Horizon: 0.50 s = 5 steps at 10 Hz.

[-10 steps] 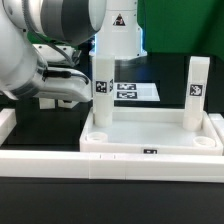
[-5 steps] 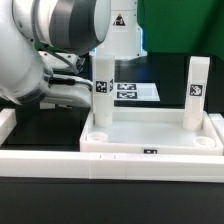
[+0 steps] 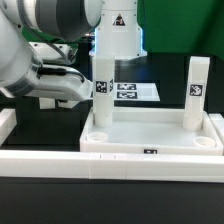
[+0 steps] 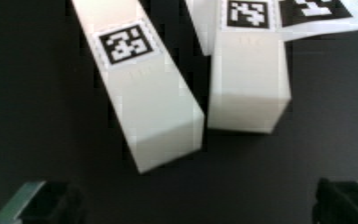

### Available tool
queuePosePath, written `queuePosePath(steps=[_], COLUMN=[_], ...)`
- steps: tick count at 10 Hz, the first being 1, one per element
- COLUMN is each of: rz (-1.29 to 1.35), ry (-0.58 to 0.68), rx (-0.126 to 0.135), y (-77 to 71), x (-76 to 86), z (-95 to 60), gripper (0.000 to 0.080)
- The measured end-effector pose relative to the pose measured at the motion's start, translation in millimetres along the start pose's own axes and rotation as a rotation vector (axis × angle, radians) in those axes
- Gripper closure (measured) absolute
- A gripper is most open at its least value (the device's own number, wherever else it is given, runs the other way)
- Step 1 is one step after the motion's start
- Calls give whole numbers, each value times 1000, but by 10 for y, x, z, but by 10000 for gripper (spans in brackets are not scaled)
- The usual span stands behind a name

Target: Assemble desk

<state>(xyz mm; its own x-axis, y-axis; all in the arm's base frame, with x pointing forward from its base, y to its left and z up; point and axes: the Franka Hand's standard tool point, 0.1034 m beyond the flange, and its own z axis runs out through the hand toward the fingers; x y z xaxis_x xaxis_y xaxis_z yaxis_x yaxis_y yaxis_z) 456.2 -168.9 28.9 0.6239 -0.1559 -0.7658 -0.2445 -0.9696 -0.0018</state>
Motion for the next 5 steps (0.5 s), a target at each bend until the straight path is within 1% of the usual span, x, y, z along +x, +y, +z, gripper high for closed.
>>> queuePosePath(steps=[1, 4, 5], rz=[3, 3, 9], ry=[11, 12, 12], rx=[-5, -5, -8], y=[-20, -33, -87], x=[38, 48, 59], z=[-58, -37, 2], gripper=[151, 151, 151])
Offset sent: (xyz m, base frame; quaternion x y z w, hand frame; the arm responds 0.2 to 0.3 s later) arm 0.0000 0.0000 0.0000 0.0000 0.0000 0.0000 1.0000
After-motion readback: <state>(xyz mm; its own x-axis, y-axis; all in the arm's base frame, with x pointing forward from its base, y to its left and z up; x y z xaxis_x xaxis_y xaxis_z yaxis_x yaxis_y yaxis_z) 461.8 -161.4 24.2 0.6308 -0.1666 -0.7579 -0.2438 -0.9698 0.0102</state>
